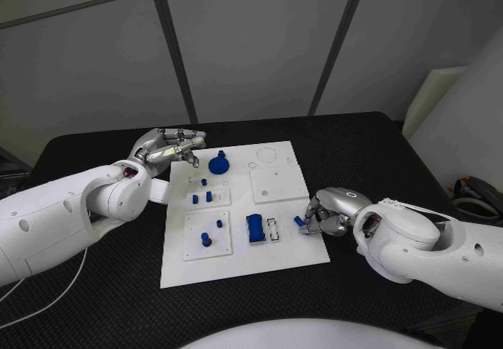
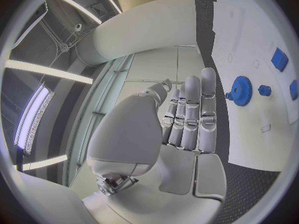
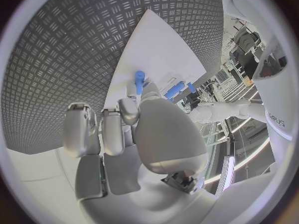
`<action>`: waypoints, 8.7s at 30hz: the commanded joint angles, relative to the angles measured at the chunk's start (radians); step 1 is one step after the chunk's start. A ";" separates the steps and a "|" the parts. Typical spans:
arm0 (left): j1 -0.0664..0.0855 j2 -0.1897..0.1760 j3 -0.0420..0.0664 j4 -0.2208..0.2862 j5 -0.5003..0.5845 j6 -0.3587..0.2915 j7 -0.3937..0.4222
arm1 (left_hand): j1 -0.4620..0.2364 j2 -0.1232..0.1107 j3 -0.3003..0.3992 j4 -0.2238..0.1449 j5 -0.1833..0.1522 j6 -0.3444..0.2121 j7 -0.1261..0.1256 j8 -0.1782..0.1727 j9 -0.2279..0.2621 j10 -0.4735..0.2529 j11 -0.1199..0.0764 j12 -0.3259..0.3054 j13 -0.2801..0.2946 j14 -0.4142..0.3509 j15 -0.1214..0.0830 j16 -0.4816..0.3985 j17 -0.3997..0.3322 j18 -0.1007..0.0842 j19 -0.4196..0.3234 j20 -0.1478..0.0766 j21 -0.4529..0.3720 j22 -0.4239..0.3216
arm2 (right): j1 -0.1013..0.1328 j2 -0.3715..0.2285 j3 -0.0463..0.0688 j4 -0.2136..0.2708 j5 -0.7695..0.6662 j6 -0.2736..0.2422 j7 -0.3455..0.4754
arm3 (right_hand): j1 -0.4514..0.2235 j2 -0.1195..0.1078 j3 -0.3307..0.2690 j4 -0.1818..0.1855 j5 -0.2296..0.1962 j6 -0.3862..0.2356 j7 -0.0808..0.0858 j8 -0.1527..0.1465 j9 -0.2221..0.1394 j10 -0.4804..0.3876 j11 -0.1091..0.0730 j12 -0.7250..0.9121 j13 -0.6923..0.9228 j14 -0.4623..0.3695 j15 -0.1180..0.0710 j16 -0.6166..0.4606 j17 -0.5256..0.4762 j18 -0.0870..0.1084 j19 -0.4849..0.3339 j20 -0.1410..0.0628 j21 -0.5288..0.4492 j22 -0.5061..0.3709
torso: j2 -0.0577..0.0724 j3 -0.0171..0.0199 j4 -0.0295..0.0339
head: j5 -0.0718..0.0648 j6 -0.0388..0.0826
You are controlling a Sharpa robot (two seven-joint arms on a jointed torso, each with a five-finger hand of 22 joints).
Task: Assemble the parts on the task board
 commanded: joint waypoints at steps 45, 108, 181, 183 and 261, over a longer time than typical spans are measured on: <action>-0.001 -0.005 0.001 0.010 -0.003 0.005 -0.004 | -0.006 0.004 -0.007 0.005 0.002 -0.008 0.001 -0.001 0.000 -0.008 0.002 0.009 -0.001 -0.006 0.003 0.007 -0.002 -0.018 0.004 0.004 -0.006 -0.002 | -0.023 0.015 -0.012 0.018 -0.078 0.036 -0.054 | 0.104 -0.035 0.364 -0.034 0.003 0.008 0.003 -0.020 0.012 -0.036 -0.005 -0.053 -0.050 0.057 -0.005 0.000 0.025 0.014 -0.012 -0.005 -0.020 0.105 | -0.001 -0.0003 -0.0004 | 0.005 -0.007; 0.000 0.003 0.001 0.002 -0.003 0.014 -0.009 | -0.002 0.005 -0.006 0.003 0.002 -0.009 0.001 -0.001 0.000 -0.011 0.003 0.011 -0.001 -0.007 0.002 0.008 -0.004 -0.017 0.005 0.004 -0.007 -0.003 | -0.021 0.139 -0.010 0.000 0.248 -0.100 -0.056 | -0.233 -0.095 0.252 0.020 0.189 0.076 -0.030 0.011 0.084 0.016 -0.030 0.004 -0.003 0.063 -0.024 0.018 0.053 0.006 0.014 -0.022 0.010 0.136 | 0.001 0.0003 -0.0019 | 0.021 -0.009; 0.000 -0.001 0.001 0.004 -0.008 0.012 -0.014 | -0.002 0.005 -0.007 0.004 0.002 -0.010 0.002 -0.001 0.000 -0.012 0.003 0.012 -0.001 -0.008 0.003 0.009 -0.004 -0.017 0.005 0.004 -0.008 -0.004 | -0.021 0.108 -0.010 -0.031 0.252 -0.113 0.066 | -0.179 -0.023 0.103 0.018 0.108 0.057 -0.026 0.002 0.121 0.007 -0.026 -0.008 0.003 0.061 -0.020 0.004 0.041 0.010 0.004 -0.017 -0.008 0.128 | 0.000 0.0000 -0.0002 | 0.027 -0.004; 0.000 -0.001 0.001 0.004 -0.008 0.012 -0.014 | -0.002 0.005 -0.007 0.004 0.002 -0.010 0.002 -0.001 0.000 -0.012 0.003 0.012 -0.001 -0.008 0.003 0.009 -0.004 -0.017 0.005 0.004 -0.008 -0.004 | -0.021 0.111 -0.010 -0.036 0.249 -0.113 0.063 | -0.175 -0.022 0.103 0.017 0.109 0.058 -0.027 0.002 0.122 0.007 -0.027 -0.007 0.003 0.061 -0.020 0.005 0.041 0.009 0.005 -0.017 -0.007 0.129 | 0.000 0.0002 0.0003 | 0.027 -0.004; -0.053 0.092 -0.003 -0.150 0.214 -0.189 0.136 | -0.672 0.117 -0.226 -0.014 -0.072 -0.468 -0.101 -0.183 -0.068 -0.440 -0.007 -0.484 -0.124 -0.659 0.064 -0.980 -0.437 -0.060 -0.806 0.033 -0.506 -0.699 | 0.134 0.424 0.021 -0.735 1.383 -0.133 0.877 | -0.636 0.013 0.177 -0.160 -0.144 -0.540 0.013 -0.236 -0.247 -0.802 0.066 -1.083 -1.193 -0.906 0.124 -1.402 -1.234 0.064 -0.970 0.074 -1.409 -1.102 | -0.110 -0.0024 0.0032 | 0.096 0.170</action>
